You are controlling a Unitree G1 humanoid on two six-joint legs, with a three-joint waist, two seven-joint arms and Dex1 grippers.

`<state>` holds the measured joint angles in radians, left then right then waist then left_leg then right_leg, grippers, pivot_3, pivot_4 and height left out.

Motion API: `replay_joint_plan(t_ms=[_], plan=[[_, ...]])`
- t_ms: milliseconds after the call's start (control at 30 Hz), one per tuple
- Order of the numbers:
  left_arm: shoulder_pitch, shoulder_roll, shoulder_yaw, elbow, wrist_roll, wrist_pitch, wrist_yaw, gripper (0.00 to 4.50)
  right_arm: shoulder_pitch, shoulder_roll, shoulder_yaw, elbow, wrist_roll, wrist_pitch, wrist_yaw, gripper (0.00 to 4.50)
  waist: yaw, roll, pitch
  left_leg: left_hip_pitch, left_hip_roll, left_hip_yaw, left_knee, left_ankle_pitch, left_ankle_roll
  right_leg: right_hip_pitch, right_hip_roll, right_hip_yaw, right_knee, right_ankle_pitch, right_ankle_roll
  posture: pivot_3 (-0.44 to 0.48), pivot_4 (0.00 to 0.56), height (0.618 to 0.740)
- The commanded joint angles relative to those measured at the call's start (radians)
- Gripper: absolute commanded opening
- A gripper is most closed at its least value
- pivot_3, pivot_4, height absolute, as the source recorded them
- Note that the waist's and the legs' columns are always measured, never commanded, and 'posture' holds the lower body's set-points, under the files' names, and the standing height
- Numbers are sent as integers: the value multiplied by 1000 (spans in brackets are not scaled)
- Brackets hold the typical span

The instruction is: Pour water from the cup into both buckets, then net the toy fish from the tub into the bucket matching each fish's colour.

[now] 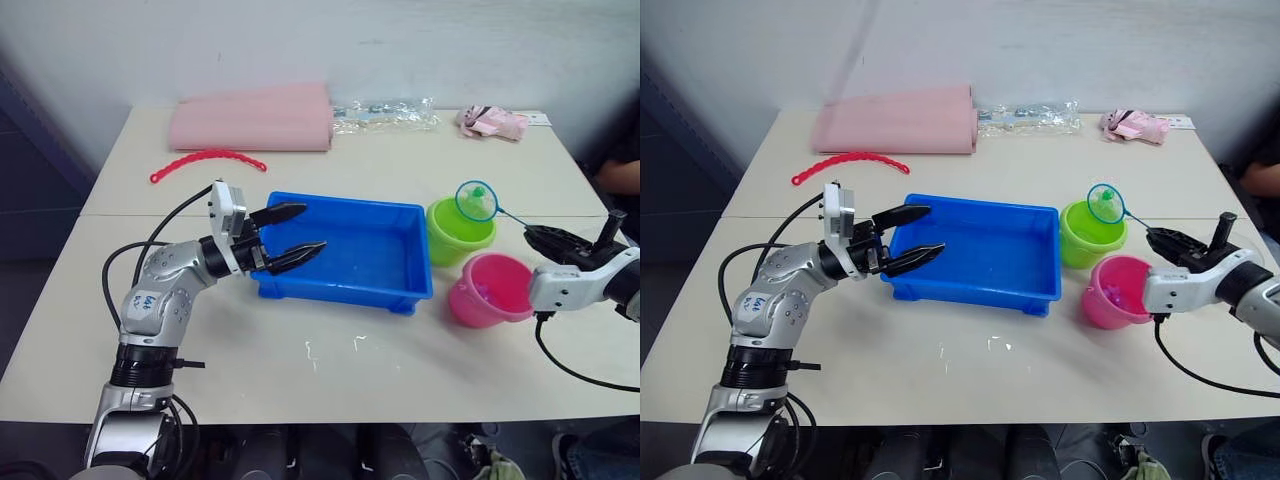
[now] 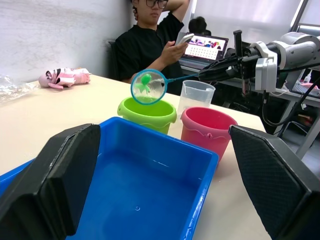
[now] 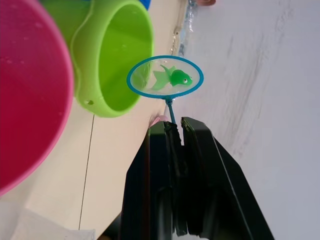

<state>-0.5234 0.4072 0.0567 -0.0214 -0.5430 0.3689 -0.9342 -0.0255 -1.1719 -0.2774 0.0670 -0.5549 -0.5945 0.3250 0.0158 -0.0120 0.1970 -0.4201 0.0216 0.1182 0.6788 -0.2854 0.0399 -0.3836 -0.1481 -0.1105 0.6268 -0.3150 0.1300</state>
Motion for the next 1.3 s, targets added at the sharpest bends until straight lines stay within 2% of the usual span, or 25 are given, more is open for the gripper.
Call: replay_joint_plan(t_ms=[33, 167, 333, 400, 533, 600, 667, 800, 867, 1000, 1100, 1200, 1300], plan=[[-25, -7, -8, -1, -3, -17, -13, 4460, 19, -64, -44, 52, -75, -99, -103, 0, 0, 0, 0, 0, 0, 0, 0, 0, 0, 0, 0, 0, 0, 0, 0, 0, 150, 740], [-39, -5, -9, 22, 0, -25, -30, 4460, 17, -59, -63, 21, -133, -131, -200, 0, -3, 0, 0, 0, 0, 0, 0, 0, 0, 0, 0, 0, -1, 0, 0, 0, 150, 740], [-48, -7, -11, 43, 4, -38, -41, 4460, 41, -23, -34, 12, -62, -122, -171, 0, -11, 0, 0, 0, 1, 0, 0, 1, -1, 0, 1, 0, 0, 0, 0, 0, 150, 740], [-44, 3, -5, 43, -1, -42, -52, 4460, 48, 28, -59, -6, 89, -76, -123, 0, -12, 0, 0, 0, 1, 0, 0, 1, -1, 0, 1, 0, 0, 0, 0, 0, 150, 740], [-9, 72, 51, 22, -61, -29, -136, 4460, 44, 155, -60, -108, 636, 106, 86, 0, -17, 1, 0, 1, 1, -3, 0, 1, -1, 3, 2, -2, 0, 0, 0, 0, 150, 740], [15, 126, 89, 13, -99, -6, -186, 4460, 48, 208, -56, -213, 945, 261, 208, 0, -21, 2, 0, 1, 2, -3, -1, 1, -1, 3, 2, -2, 0, 0, 0, 0, 150, 740], [45, 182, 128, 11, -124, 6, -225, 4460, 49, 230, -52, -291, 1154, 399, 303, 0, -20, 2, 1, 3, 4, -3, -1, 0, -1, 5, 3, -2, 0, 0, 0, 0, 150, 740], [116, 268, 197, -6, -144, -6, -279, 4460, 43, 232, -25, -390, 1379, 625, 426, 0, -17, 2, 1, 9, 3, -3, -3, -1, 0, 10, 2, -1, -1, 0, -1, 0, 150, 740], [179, 306, 257, -59, -176, -7, -306, 4460, 30, 220, 35, -434, 1432, 725, 513, 0, -16, 2, 1, 10, 3, -3, -3, -2, 1, 11, 1, -1, -3, -1, -1, 0, 150, 740], [329, 392, 326, -157, -190, -26, -391, 4460, -4, 236, 181, -468, 1375, 802, 656, 0, -17, 2, 1, 10, 4, -2, -4, -5, -1, 10, -2, 3, -5, -2, -4, 0, 150, 740], [437, 437, 361, -207, -207, -13, -435, 4460, -25, 306, 300, -423, 1222, 724, 707, 0, -18, 1, 0, 12, 5, 0, -7, -6, -3, 9, -1, 3, -5, -3, -6, 0, 150, 740], [539, 430, 374, -284, -235, 3, -434, 4460, -26, 365, 416, -346, 1076, 612, 800, 0, -18, 1, 0, 14, 4, 3, -12, -6, -4, 8, 0, 0, -5, -4, -7, 0, 150, 740], [626, 436, 344, -330, -177, -53, -465, 4460, -20, 413, 469, -272, 1003, 535, 855, 0, -18, 1, 0, 14, 4, 3, -12, -6, -4, 7, 0, 0, -5, -4, -7, 0, 150, 740]])
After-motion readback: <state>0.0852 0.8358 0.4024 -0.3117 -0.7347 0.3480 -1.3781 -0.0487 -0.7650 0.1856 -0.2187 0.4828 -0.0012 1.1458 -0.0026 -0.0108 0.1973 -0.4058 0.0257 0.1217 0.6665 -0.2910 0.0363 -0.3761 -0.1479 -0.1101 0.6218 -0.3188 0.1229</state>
